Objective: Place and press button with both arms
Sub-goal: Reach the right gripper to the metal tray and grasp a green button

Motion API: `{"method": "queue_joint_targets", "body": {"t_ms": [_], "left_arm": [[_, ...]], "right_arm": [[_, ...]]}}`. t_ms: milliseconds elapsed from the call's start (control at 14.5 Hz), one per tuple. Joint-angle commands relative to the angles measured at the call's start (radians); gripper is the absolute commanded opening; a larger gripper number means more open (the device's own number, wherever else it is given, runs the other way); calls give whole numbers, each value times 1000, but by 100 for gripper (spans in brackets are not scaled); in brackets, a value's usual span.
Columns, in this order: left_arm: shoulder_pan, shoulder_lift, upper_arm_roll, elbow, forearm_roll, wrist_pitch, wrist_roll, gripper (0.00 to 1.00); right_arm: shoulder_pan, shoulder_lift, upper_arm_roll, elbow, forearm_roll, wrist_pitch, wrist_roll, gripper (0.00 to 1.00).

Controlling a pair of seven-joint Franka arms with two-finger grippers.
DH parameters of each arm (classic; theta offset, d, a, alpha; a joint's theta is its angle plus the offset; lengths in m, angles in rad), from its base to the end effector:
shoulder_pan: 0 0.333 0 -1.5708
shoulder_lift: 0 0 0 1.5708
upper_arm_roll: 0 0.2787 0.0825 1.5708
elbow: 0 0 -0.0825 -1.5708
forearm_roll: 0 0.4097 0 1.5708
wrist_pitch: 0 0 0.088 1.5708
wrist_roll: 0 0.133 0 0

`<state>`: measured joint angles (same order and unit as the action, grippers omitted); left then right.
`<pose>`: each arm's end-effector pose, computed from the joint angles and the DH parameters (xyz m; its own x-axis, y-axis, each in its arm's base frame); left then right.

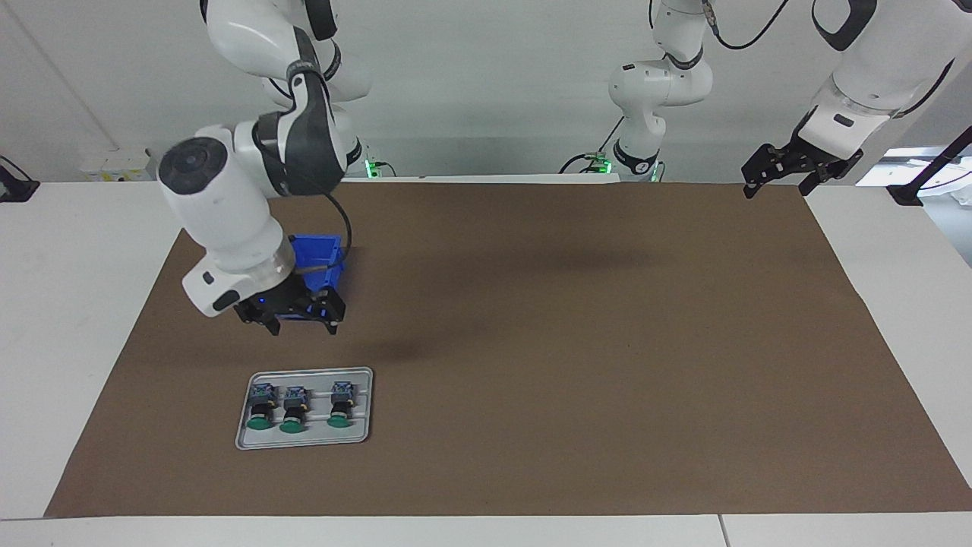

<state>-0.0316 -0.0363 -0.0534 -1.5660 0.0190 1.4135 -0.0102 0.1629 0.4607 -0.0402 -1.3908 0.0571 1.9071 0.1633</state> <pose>0.5485 -0.0444 0.5715 0.9907 -0.0709 -0.1157 -0.0740 -0.9970 -0.0221 0.7031 0.0962 0.3841 0.9973 -0.0543 0.0489 -0.0521 -0.9976 -0.0456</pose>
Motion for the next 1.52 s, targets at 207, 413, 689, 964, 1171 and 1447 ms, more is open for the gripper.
{"method": "queue_joint_targets", "body": {"t_ms": [207,413,689,964,1171,1447], "left_arm": [[2,-23,6,-37,-1,-4,-8,100],[2,-23,6,-36,-2,-4,-11,100],[-2,-22,4,-34,-1,-5,-10,100],[-7,-27,4,-40,-2,-7,-11,100],[-7,-27,4,-40,-1,-10,-7,100],[-7,-27,4,-40,-2,-4,2,100]], "right_arm": [[4,113,5,-48,16,202,2,99],[9,121,10,-119,15,294,-8,99],[9,130,10,-192,16,372,-77,96],[3,131,10,-209,15,397,-111,87],[-2,131,10,-214,15,395,-151,59],[-3,127,8,-192,9,336,-151,11]]}}
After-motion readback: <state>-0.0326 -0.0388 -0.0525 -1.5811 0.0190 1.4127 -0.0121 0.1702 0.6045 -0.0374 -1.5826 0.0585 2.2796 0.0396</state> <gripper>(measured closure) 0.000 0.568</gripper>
